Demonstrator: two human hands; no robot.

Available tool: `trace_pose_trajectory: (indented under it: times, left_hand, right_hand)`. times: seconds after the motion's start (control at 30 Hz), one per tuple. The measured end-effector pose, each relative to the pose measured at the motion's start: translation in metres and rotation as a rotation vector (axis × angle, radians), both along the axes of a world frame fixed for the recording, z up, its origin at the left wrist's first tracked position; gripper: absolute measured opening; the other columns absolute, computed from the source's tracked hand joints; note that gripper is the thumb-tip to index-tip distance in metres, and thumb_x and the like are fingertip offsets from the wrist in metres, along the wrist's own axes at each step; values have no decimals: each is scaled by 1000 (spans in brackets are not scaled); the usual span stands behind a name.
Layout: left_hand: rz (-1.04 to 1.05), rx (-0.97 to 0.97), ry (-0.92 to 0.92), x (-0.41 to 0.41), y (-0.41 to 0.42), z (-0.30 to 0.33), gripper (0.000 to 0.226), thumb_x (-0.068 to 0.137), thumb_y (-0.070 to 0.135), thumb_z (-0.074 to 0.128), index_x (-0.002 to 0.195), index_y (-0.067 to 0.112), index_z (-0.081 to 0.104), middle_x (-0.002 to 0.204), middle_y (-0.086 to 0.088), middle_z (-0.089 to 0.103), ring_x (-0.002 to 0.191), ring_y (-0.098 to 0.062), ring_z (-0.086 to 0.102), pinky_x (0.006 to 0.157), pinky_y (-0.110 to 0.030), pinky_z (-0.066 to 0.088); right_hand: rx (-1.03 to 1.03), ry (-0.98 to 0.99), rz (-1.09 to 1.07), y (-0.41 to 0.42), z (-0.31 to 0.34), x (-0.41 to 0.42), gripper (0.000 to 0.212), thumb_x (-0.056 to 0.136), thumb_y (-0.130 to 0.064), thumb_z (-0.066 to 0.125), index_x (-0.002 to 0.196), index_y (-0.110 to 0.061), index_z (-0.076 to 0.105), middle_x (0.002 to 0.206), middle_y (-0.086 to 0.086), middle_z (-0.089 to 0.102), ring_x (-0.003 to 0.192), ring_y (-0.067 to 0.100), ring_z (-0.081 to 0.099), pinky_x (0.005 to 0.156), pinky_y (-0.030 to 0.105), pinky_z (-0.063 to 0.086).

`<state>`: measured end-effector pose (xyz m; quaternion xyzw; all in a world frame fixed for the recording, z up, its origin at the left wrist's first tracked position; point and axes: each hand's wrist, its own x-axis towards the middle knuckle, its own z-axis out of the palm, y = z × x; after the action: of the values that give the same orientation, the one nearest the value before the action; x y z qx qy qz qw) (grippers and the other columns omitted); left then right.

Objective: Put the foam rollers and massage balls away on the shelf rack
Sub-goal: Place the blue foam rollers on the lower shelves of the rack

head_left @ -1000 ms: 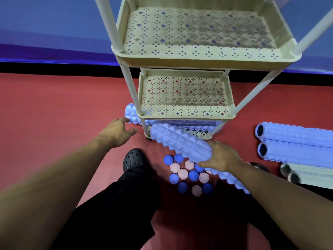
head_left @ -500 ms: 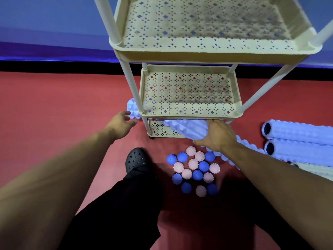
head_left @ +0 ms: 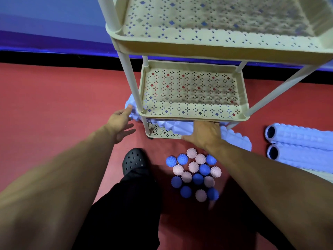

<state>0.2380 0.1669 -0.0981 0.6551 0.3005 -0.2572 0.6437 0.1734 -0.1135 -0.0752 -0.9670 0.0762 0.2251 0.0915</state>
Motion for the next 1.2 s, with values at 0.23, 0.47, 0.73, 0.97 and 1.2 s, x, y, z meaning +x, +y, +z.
trace_pose_trajectory:
  times: [0.23, 0.47, 0.73, 0.97, 1.2]
  left_hand:
    - [41, -89, -69, 22, -11, -10, 60, 88, 42, 72, 132, 8, 50, 105, -12, 65, 71, -25, 70, 72, -40, 61]
    - [145, -58, -176, 27, -16, -8, 55, 81, 17, 68, 129, -5, 49, 96, -24, 61, 79, -34, 68, 71, -49, 62]
    - [210, -82, -216, 26, -8, -3, 35, 85, 30, 67, 113, 18, 51, 87, -13, 58, 68, -27, 65, 68, -40, 60]
    - [238, -91, -246, 25, -15, -1, 41, 95, 25, 63, 132, 21, 46, 99, -3, 65, 70, -18, 69, 72, -38, 62]
    - [197, -56, -308, 24, -10, 0, 40, 100, 19, 59, 137, 8, 48, 80, 1, 65, 59, -16, 67, 72, -43, 63]
  right_hand:
    - [-37, -35, -38, 2, 2, -1, 64, 83, -63, 67, 132, -25, 57, 131, 1, 64, 123, 27, 59, 100, 38, 43]
    - [30, -129, -42, -1, -17, -15, 89, 72, -74, 70, 142, -25, 47, 146, 2, 52, 138, 27, 43, 115, 47, 27]
    - [455, -493, -998, -41, -36, -87, 92, 73, -50, 85, 146, -19, 39, 149, 10, 35, 135, 32, 40, 114, 45, 34]
    - [982, -311, -1271, -56, -61, -89, 110, 59, -60, 84, 147, -37, 22, 140, -5, 52, 122, 19, 60, 106, 50, 50]
    - [1010, -411, -1253, -50, -63, -85, 87, 75, -38, 85, 145, -21, 36, 133, -2, 62, 116, 14, 65, 104, 45, 52]
